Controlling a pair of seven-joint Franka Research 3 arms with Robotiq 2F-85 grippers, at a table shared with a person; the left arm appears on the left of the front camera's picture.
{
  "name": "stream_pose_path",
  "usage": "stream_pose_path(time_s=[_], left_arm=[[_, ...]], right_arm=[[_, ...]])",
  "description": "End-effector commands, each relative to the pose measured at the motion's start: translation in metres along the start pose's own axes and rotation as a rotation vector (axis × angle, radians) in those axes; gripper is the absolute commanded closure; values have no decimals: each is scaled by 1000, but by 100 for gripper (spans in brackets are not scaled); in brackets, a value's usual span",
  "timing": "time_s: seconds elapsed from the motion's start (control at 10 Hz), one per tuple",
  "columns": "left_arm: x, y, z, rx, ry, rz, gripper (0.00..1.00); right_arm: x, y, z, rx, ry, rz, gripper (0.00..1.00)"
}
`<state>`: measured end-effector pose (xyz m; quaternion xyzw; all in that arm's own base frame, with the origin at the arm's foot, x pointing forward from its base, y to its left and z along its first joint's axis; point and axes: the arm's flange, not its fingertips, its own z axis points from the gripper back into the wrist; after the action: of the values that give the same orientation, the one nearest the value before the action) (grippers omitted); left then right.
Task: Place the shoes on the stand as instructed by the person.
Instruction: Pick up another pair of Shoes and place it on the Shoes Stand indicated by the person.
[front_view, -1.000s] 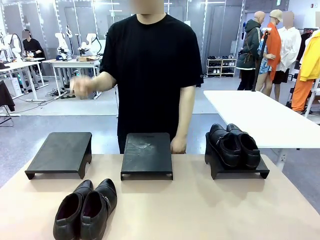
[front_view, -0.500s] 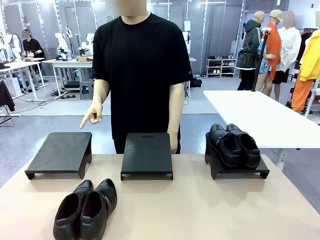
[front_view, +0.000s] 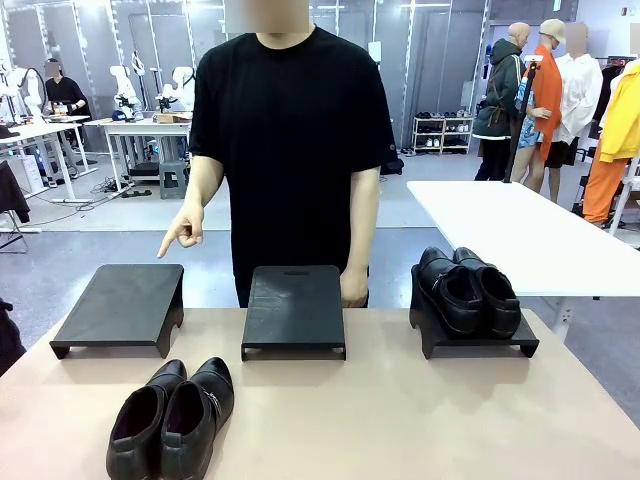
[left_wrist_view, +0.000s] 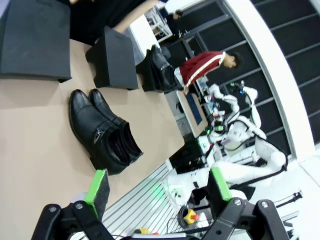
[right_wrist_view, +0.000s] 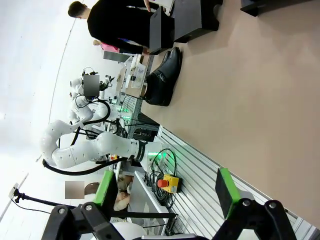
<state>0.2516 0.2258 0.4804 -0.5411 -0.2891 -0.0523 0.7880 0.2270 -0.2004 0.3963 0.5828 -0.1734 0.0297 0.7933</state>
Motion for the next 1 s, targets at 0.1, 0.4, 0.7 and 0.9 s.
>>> stream_pose_path(time_s=[0.1, 0.4, 0.7, 0.9], left_arm=[[7, -77, -68, 191, 237, -77, 0], [5, -128, -166, 372, 480, -106, 0], [-7, -139, -238, 512, 611, -131, 0], [-19, -141, -271, 572, 640, -155, 0]], right_arm=[[-2, 4, 3, -3, 9, 11, 0], [-2, 4, 3, -3, 9, 11, 0], [-2, 4, 3, -3, 9, 11, 0], [-2, 4, 3, -3, 9, 11, 0]])
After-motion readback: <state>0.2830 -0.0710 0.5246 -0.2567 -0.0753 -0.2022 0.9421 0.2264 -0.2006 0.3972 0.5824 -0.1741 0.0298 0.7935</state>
